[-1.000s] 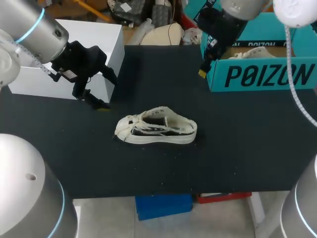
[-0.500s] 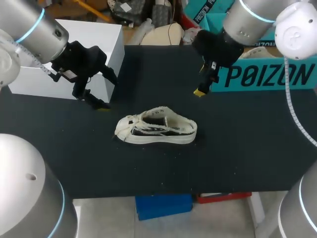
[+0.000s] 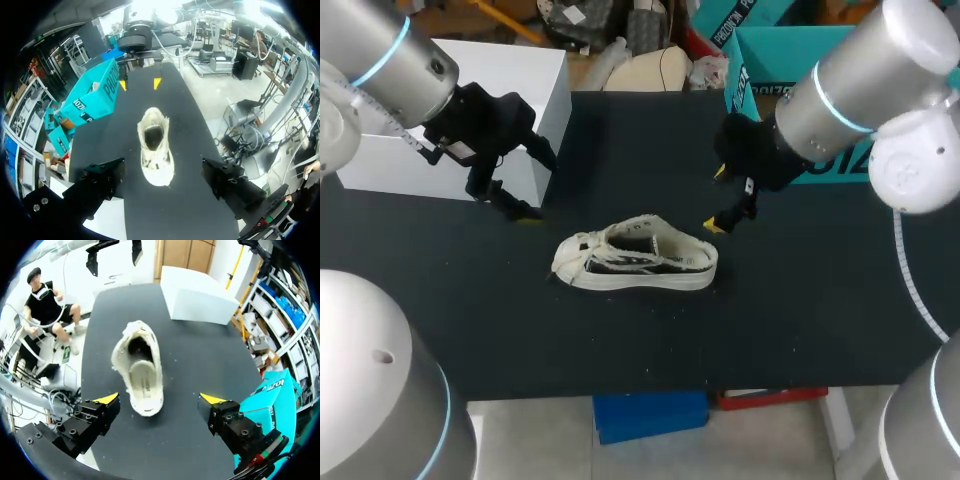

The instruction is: Take the shoe out of the shoebox, open the shoe tongue, remove and reinsert the insole, then place the shoe into the shoebox

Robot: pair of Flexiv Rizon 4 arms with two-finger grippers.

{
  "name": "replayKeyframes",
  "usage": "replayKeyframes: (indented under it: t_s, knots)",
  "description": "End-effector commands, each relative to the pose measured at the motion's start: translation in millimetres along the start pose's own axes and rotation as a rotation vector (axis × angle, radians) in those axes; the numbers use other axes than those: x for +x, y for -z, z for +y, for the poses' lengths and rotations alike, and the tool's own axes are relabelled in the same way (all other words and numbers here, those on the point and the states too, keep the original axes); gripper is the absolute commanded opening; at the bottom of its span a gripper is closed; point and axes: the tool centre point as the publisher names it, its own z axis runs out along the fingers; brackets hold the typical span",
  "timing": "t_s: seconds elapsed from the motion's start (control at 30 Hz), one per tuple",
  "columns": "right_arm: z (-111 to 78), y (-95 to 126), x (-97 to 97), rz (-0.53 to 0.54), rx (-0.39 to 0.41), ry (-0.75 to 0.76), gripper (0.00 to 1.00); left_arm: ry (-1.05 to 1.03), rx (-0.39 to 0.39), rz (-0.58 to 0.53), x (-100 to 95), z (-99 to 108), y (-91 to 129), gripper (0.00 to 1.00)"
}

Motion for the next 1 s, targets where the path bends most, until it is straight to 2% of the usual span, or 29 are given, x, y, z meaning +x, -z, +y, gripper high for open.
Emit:
replayKeyframes:
  t_s: [0.03, 0.2, 0.33, 0.7, 1.0]
  knots:
    - [-17.3, -13.4, 9.3, 0.007, -0.216, -0.006, 1.0, -0.002, 0.001, -0.002, -0.1, 0.7, -0.8, 1.0]
    - [-22.4, -31.8, 15.0, 0.066, -0.294, 0.015, 1.0, -0.002, 0.001, -0.002, -0.1, 0.7, -0.8, 1.0]
    - [-27.2, -44.0, 16.8, 0.097, -0.325, 0.016, 1.0, -0.002, 0.001, -0.002, -0.1, 0.7, -0.8, 1.0]
    - [-37.6, -77.8, 22.4, 0.113, -0.408, 0.019, 1.0, -0.002, 0.001, -0.002, -0.1, 0.7, -0.8, 1.0]
    - [-41.1, -89.3, 21.7, 0.11, -0.455, 0.029, 1.0, -0.002, 0.001, -0.002, -0.1, 0.7, -0.8, 1.0]
